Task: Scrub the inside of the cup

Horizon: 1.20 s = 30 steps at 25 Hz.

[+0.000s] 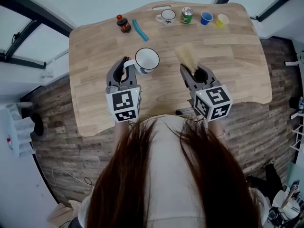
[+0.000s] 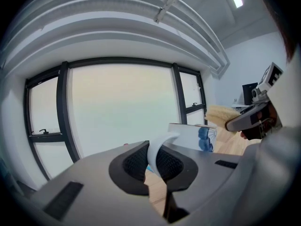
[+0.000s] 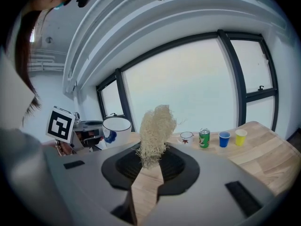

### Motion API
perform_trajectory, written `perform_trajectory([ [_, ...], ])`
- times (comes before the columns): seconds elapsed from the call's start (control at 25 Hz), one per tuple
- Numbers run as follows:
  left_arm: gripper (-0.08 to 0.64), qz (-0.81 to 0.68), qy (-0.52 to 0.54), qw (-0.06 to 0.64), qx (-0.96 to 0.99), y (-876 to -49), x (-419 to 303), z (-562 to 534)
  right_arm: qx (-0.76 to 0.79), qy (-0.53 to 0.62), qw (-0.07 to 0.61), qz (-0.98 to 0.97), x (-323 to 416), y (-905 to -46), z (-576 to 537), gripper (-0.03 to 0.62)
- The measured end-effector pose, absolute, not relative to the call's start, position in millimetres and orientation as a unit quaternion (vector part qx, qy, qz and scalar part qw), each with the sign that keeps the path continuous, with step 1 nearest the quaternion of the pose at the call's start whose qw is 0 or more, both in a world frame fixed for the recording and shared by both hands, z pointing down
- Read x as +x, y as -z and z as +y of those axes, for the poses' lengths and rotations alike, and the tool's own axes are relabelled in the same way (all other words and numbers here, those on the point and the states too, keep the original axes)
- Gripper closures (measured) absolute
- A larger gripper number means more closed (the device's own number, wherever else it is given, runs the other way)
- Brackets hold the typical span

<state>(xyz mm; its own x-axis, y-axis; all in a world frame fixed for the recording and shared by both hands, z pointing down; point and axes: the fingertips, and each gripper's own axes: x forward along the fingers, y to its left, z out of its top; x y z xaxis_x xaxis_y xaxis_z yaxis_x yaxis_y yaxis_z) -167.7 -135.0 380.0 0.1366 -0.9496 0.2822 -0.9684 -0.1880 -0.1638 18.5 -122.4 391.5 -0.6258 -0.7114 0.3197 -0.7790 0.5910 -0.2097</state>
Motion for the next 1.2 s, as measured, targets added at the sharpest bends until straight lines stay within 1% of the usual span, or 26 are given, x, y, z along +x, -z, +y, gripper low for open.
perform_trajectory([
  [0.6, 0.535, -0.619, -0.223, -0.041, 0.752, -373, -154, -135, 0.328, -0.158, 0.110, -0.925, -9, -385, -109, 0.502],
  [1.2, 0.535, -0.585, -0.242, -0.102, 0.767, -362, -138, -140, 0.256, -0.153, 0.119, -0.947, -27, -383, -87, 0.502],
])
